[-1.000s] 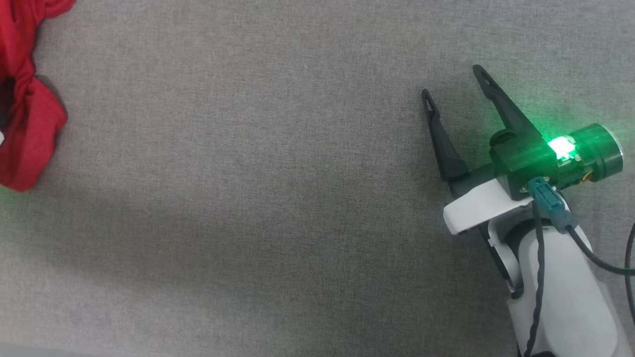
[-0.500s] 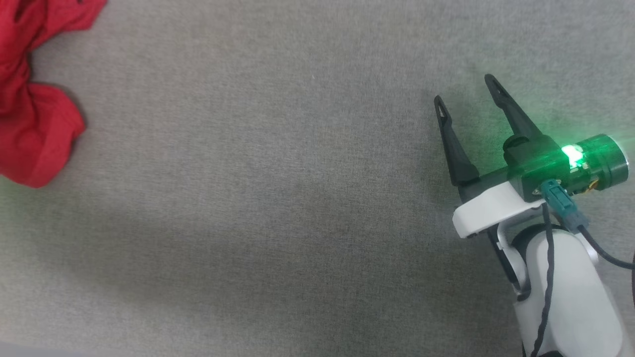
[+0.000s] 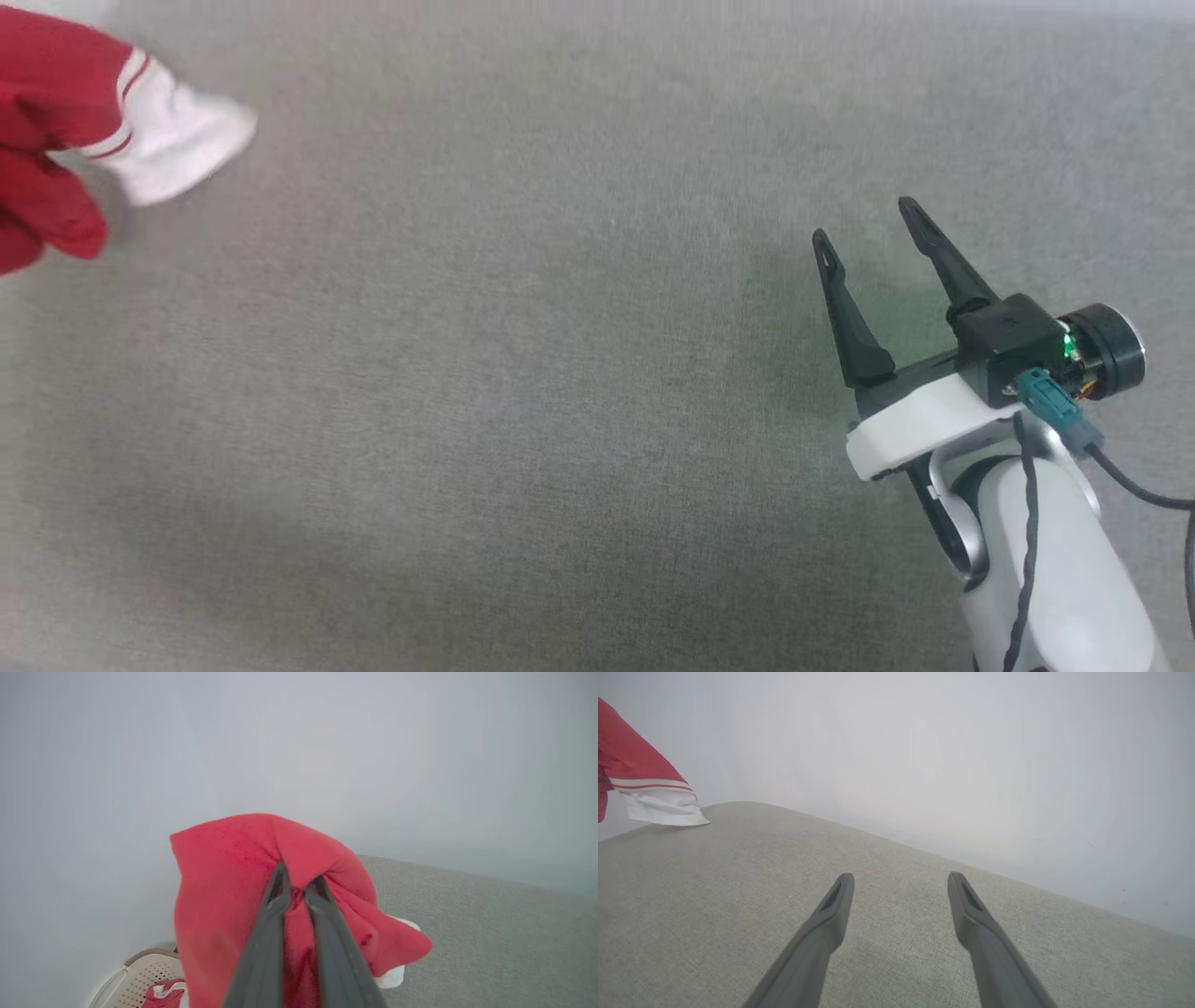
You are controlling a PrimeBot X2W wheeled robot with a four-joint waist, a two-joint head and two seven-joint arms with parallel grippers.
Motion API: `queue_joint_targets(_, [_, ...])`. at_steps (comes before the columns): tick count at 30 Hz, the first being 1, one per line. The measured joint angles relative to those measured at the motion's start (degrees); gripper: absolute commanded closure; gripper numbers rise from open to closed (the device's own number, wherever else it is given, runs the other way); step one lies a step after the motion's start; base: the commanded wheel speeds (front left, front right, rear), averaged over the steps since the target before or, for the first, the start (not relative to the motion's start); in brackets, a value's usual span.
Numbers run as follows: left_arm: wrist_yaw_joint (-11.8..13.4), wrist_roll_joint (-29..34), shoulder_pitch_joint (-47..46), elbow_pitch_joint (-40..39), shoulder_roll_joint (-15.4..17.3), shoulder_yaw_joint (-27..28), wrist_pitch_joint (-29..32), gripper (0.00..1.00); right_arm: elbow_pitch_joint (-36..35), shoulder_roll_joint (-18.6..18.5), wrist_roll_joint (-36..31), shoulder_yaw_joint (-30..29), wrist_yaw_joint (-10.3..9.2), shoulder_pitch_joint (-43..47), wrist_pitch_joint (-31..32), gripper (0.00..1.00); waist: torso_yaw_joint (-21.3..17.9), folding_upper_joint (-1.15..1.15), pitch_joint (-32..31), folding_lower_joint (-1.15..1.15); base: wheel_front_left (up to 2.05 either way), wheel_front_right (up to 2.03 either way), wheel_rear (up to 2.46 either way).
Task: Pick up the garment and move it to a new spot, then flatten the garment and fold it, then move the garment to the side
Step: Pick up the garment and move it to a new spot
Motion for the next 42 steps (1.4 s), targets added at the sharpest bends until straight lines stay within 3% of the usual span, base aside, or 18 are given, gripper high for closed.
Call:
queue_joint_targets(11, [0.0, 2.0, -4.3, -9.1, 4.2, -4.9, -0.6, 1.00, 2.7, -0.3, 3.2, -1.3, 0.00, 2.4, -3.1, 0.00, 0.3, 0.00, -8.0, 0.00, 0.00, 0.00, 0.00])
queue_joint_targets(19, [0.7, 2.4, -4.4, -20.1, 8.0, -6.4, 2.6, 1.00, 3.0, -0.6, 4.6, -2.6, 0.00, 3.4, -4.3, 0.00, -1.5, 0.00, -11.1, 0.00, 0.00, 0.00, 0.00])
queue_joint_targets(33, [11.5, 1.9, 0.5, -49.7, 15.2, -7.6, 9.6, 1.00, 1.3, -0.7, 4.8, -6.3, 0.00, 4.7, -5.4, 0.00, -9.1, 0.00, -12.0, 0.00, 0.00, 0.00, 0.00])
queue_joint_targets(42, [16.0, 2.3, 1.6, -64.8, 16.2, -9.1, 13.6, 1.00, 0.4, 0.2, 4.7, -8.0, 0.00, 5.9, -6.5, 0.00, -15.9, 0.00, -10.7, 0.00, 0.00, 0.00, 0.00])
